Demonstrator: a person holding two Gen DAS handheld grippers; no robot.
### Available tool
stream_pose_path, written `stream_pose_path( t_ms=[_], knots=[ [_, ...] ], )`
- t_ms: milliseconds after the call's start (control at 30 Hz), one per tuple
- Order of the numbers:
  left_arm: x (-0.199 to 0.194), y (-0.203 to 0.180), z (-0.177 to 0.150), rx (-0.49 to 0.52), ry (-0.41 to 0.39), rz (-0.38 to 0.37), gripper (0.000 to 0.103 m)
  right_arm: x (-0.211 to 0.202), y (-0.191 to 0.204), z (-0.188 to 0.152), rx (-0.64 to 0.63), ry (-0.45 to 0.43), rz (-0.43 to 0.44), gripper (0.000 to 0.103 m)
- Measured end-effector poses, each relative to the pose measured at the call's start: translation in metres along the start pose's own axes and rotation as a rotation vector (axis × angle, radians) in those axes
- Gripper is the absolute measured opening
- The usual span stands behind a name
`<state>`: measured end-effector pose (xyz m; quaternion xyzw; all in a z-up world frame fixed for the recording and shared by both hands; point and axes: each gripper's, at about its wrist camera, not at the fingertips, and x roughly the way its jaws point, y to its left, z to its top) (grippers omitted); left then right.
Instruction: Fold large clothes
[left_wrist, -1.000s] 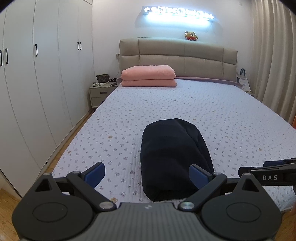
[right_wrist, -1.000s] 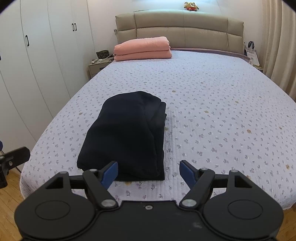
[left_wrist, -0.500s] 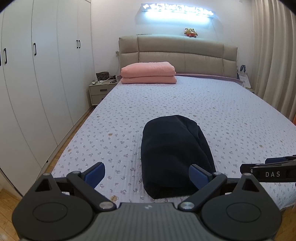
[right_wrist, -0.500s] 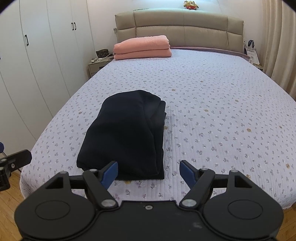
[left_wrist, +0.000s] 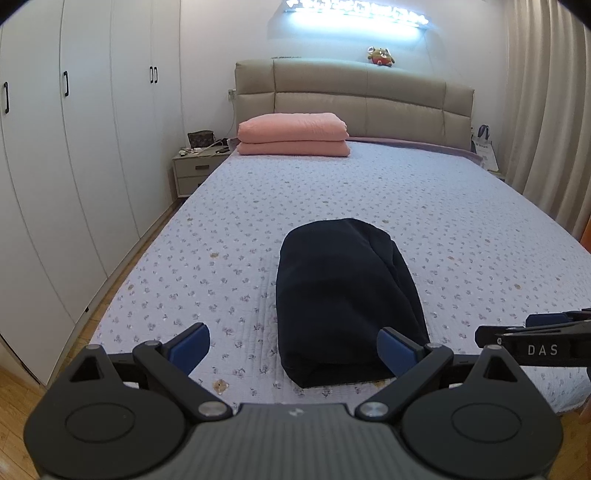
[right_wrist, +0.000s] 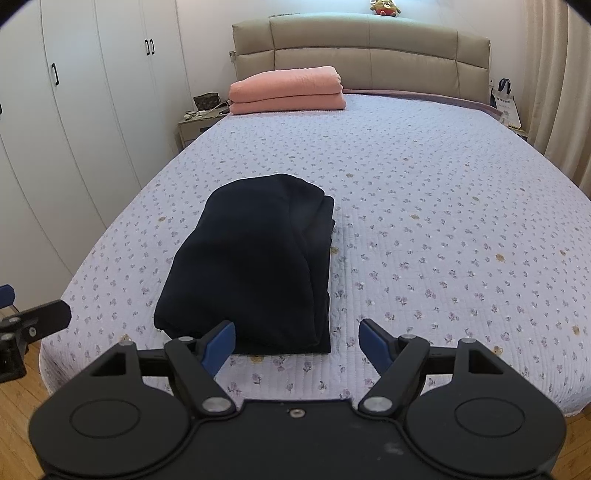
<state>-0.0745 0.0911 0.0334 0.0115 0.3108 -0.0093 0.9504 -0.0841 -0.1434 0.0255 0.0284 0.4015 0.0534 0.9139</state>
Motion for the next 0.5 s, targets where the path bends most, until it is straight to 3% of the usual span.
stream_pose_path(
  t_ms=[367, 500],
  knots=[
    [0.026, 0.002, -0.006, -0.006, 0.046, 0.018, 0.098, 0.023, 0.0, -0.002, -0.002, 0.047, -0.007, 0.089],
    [0.034, 0.0, -0.007, 0.02, 0.028, 0.054, 0.095, 0.035, -0.001, -0.001, -0.004, 0.068, -0.011, 0.089]
  ],
)
